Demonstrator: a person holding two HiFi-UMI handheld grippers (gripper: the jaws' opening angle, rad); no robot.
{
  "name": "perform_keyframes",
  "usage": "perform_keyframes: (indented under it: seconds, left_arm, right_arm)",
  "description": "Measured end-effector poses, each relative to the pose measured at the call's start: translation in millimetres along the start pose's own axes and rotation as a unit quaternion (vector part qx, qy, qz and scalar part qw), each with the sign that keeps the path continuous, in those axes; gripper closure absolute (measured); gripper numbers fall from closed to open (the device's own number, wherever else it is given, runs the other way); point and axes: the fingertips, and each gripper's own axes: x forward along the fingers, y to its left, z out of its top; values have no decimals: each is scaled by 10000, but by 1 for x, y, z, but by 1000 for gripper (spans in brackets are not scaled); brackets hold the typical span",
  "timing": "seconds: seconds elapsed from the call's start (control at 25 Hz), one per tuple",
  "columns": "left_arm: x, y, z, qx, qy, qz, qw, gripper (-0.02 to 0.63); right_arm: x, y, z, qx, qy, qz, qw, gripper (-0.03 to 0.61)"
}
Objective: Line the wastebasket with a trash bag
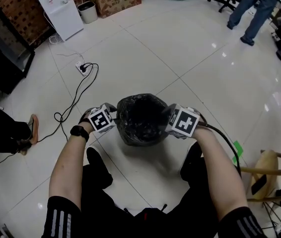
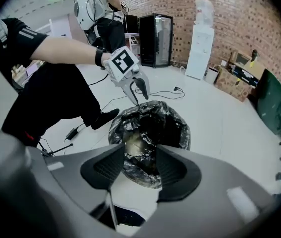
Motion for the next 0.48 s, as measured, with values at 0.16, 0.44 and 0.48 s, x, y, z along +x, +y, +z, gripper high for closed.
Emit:
perform_keyframes:
  seconds: [0.16, 0.44, 0.48]
  left_arm:
    - [3, 8, -7, 11, 72, -88, 9999, 400]
    - [11, -10, -17, 195, 120, -674, 9975, 373]
    - [15, -15, -16, 237, 127, -751, 9968, 369]
  right_arm:
    - [15, 10, -20, 54, 428, 107, 9990, 304]
    - [32, 14, -45, 659, 779, 165, 9946, 245]
    - [35, 15, -50, 753, 826, 191, 9935, 245]
